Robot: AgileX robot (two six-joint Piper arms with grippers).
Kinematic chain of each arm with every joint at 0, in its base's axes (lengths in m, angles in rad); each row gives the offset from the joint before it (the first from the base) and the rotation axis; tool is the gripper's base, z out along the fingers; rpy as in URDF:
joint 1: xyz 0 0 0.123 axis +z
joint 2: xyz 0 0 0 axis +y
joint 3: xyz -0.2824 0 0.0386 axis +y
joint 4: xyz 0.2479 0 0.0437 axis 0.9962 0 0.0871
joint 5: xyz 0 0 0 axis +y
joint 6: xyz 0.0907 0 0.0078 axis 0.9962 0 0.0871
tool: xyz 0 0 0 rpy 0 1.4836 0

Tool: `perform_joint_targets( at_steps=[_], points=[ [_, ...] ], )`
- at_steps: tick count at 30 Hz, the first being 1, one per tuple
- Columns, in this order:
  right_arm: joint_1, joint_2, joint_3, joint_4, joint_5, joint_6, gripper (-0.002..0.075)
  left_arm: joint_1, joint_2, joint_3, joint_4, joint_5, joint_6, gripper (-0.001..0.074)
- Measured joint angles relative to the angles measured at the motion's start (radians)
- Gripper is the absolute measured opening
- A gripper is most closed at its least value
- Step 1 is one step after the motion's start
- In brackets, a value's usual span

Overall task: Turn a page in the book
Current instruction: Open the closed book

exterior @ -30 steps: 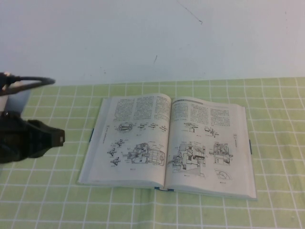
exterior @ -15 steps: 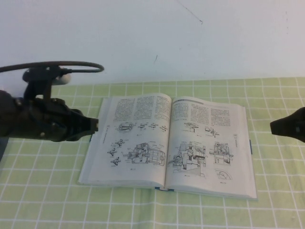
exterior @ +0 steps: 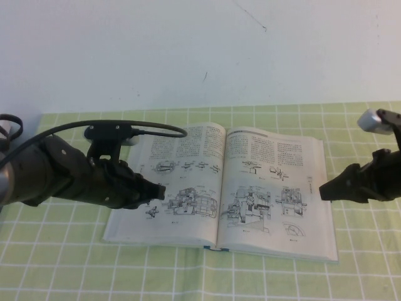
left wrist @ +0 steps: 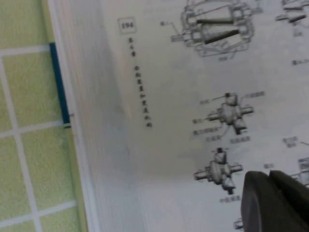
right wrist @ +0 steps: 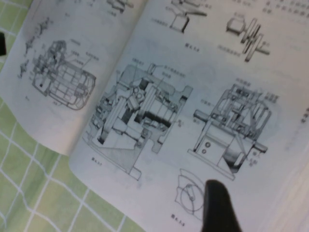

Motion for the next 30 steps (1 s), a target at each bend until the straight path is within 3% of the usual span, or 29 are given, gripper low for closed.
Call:
perform_joint_targets(
  at_steps=[9,30],
  points=[
    [0.074,0.069,-0.002,0.017,-0.091,-0.004,0.0387,0.000,0.067,-0.005,-0.002,-0.015,0.002,-0.0004],
    [0.074,0.176,-0.036,0.103,-0.055,-0.026,0.0387,0.000,0.069,-0.005,-0.002,-0.015,0.004,-0.0004]
  ],
)
